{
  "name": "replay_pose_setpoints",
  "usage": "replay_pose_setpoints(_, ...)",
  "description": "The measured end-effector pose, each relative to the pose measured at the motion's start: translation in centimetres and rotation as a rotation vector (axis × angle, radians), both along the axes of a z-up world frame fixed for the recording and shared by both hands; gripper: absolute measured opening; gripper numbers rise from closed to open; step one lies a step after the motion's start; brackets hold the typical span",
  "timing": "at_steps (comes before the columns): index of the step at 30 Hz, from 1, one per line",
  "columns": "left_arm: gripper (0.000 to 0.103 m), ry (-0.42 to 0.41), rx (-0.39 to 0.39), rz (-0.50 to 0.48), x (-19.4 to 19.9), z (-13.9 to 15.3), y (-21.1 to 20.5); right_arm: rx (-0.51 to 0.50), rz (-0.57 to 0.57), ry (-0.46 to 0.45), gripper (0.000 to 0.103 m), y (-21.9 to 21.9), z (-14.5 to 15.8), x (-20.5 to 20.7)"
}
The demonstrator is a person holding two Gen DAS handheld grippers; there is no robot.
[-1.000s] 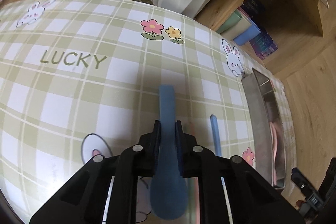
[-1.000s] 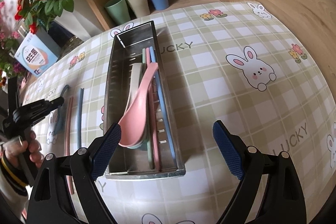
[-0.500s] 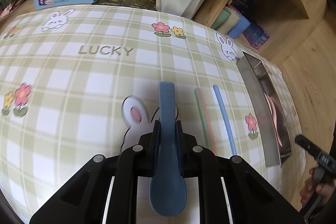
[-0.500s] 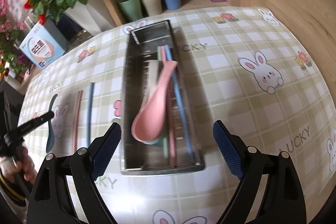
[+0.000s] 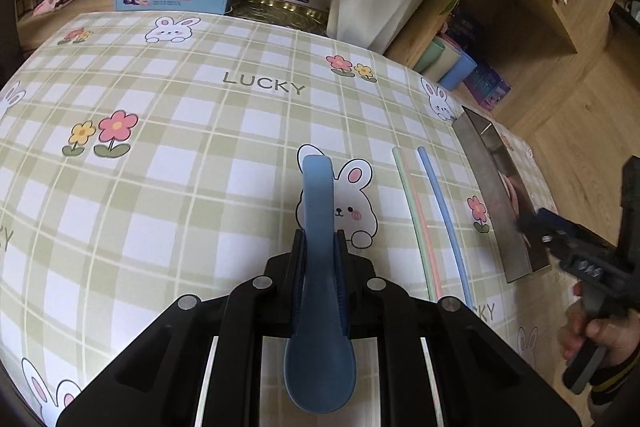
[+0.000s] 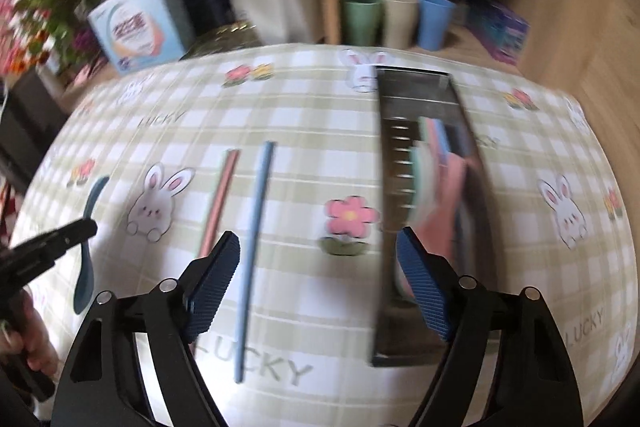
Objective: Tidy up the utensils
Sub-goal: 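Lower the right gripper onto the blue chopstick and close it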
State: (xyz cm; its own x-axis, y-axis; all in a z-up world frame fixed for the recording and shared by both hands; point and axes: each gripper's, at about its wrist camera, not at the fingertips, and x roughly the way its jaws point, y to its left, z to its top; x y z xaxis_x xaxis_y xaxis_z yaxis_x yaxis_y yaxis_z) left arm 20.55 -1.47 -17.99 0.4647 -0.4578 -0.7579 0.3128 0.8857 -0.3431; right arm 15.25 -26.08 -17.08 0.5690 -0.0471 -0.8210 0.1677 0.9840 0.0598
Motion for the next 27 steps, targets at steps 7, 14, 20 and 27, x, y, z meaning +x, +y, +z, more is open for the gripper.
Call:
replay_pose_setpoints(7,0.013,0.001,-0.017,0.004,-0.6,-0.2,0.6,-0.020,0.042,0.063,0.046,2.6,-3.0,2.2)
replay_pose_setpoints(14,0.013,0.002,-0.028,0.001,-0.7,-0.3,0.7,-0.019,0.059,0.084,0.034,3.3,-4.8,3.5)
replay_pose_setpoints(20,0.013,0.004,-0.029,-0.003,-0.6,-0.5,0.5,-0.009,0.040,0.082,0.028,3.3,-5.4,3.9)
replay_pose_setpoints(27,0.013,0.006,-0.025,-0.008,-0.6,-0.6,0.3,0.006,0.037,0.059,0.024,3.2,-5.6,3.7)
